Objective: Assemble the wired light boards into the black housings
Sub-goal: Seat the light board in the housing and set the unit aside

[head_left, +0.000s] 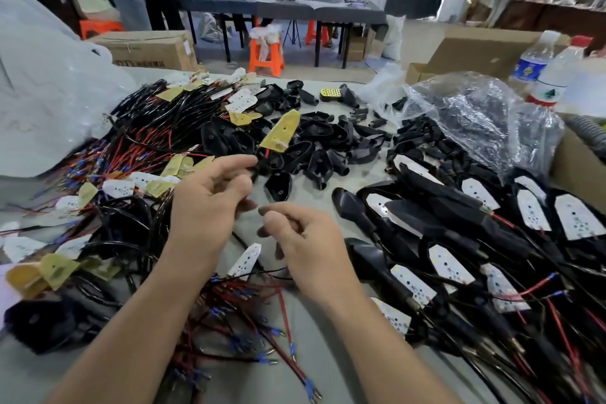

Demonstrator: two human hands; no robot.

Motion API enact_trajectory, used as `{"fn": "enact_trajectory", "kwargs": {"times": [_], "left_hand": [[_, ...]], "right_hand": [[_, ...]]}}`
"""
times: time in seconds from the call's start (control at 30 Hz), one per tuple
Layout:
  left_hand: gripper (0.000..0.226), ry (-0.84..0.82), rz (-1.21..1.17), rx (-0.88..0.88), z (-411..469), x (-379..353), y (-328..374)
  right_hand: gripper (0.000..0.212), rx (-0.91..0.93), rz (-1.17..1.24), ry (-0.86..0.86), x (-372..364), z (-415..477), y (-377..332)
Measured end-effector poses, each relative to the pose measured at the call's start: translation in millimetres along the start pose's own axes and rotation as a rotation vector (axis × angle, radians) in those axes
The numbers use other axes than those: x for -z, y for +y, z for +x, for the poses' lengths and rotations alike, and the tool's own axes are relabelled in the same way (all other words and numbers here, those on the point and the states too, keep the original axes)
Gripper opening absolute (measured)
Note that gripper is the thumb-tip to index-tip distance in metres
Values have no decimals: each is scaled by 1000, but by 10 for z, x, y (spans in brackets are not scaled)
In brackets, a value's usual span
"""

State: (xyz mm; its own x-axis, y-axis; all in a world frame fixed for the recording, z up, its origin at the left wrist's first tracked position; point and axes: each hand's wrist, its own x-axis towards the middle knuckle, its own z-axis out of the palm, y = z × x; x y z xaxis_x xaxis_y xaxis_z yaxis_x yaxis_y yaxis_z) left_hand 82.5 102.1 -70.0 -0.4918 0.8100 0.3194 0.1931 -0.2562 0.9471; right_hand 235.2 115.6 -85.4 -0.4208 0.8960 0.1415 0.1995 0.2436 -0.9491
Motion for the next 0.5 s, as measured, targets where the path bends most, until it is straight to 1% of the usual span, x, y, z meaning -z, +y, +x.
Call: {"fn": "enact_trajectory", "kwargs": {"times": [0.03, 0.1, 0.17, 0.2, 0.27, 0.3, 0.37, 0.4, 0.43, 0.5], "left_hand": [[43, -66, -46, 1, -43, -50, 31], [41, -172, 2, -36, -121, -130, 72], [44, -245, 38, -32, -159, -173, 102], [43, -270, 8, -15, -168, -181, 128], [35, -287, -65, -4, -181, -176, 154], [34, -271, -36, -34, -187, -167, 133], [33, -233, 167, -66, -198, -136, 72], [30, -240, 236, -20, -193, -115, 48], [23, -290, 235, 65, -175, -95, 34], [21, -492, 197, 231, -123, -42, 21]], "right_hand": [[17, -26, 55, -38, 10, 6, -7], [21, -80, 67, -60, 15, 25, -6], [24, -127, 108, -25, 21, 36, 15], [23, -134, 182, -1, 29, 34, 20], [25, -127, 363, 83, 66, 38, -6], [28, -120, 443, 150, 106, 59, -21], [27, -79, 564, 298, 238, 107, -51], [28, -38, 580, 358, 321, 131, -63], [29, 11, 572, 410, 413, 150, -77], [30, 101, 555, 514, 593, 162, -90]]}}
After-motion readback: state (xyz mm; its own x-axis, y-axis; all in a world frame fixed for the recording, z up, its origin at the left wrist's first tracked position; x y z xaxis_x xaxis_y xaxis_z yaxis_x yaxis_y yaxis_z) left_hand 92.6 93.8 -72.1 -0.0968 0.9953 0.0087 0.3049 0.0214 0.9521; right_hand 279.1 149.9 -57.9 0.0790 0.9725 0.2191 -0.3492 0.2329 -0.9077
